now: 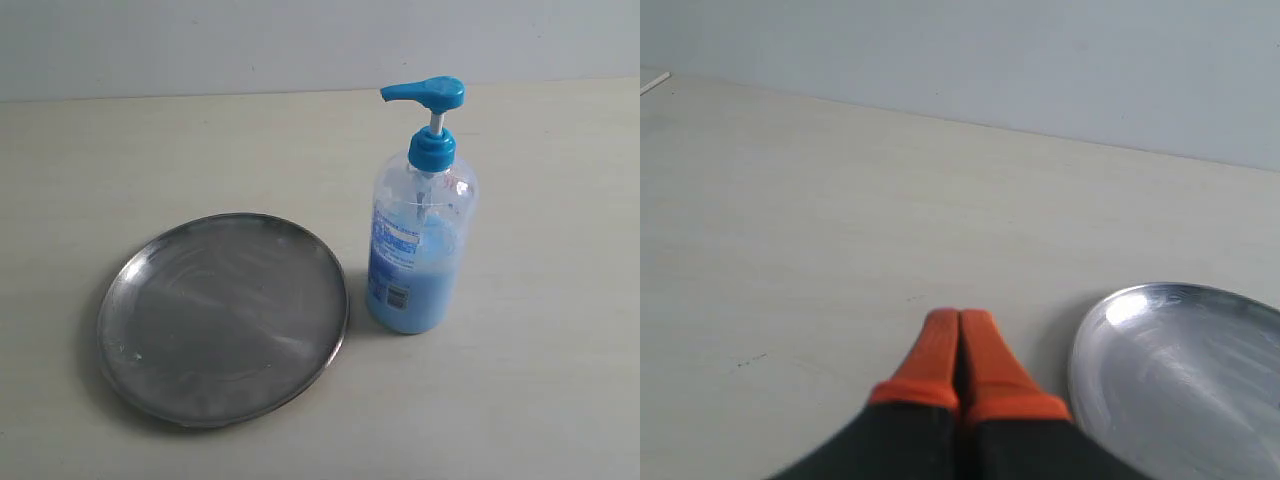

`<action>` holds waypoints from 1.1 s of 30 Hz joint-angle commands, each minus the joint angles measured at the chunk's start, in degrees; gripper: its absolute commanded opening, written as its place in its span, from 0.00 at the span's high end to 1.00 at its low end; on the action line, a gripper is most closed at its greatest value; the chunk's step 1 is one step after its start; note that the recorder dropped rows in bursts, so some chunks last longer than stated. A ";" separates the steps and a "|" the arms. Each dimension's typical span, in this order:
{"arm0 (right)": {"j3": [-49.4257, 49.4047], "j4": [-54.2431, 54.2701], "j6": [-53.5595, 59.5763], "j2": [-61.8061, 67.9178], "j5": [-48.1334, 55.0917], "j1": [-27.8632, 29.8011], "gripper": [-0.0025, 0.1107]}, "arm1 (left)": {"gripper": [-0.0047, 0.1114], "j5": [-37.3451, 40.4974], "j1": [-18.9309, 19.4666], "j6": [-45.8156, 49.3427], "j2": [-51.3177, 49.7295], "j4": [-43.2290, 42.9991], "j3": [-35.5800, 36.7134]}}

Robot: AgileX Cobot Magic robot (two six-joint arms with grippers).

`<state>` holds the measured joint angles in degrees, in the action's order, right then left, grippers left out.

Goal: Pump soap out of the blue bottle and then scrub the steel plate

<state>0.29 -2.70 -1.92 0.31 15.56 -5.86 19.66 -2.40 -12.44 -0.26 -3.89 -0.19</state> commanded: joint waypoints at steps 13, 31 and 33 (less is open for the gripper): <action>-0.29 -0.25 0.20 -0.31 -0.18 0.32 0.98 | 0.95 -0.43 0.10 0.14 0.26 -0.29 0.19; 1.38 -0.25 0.30 2.34 -0.18 0.32 0.98 | 0.95 -0.43 0.10 0.14 0.26 -0.29 0.19; 3.02 -0.25 0.30 4.57 -0.18 0.32 0.98 | 0.95 -0.43 0.10 0.14 0.26 -0.29 0.19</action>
<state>1.27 -2.70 -1.92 2.53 15.93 -5.86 19.66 -2.40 -12.44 -0.26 -3.89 -0.19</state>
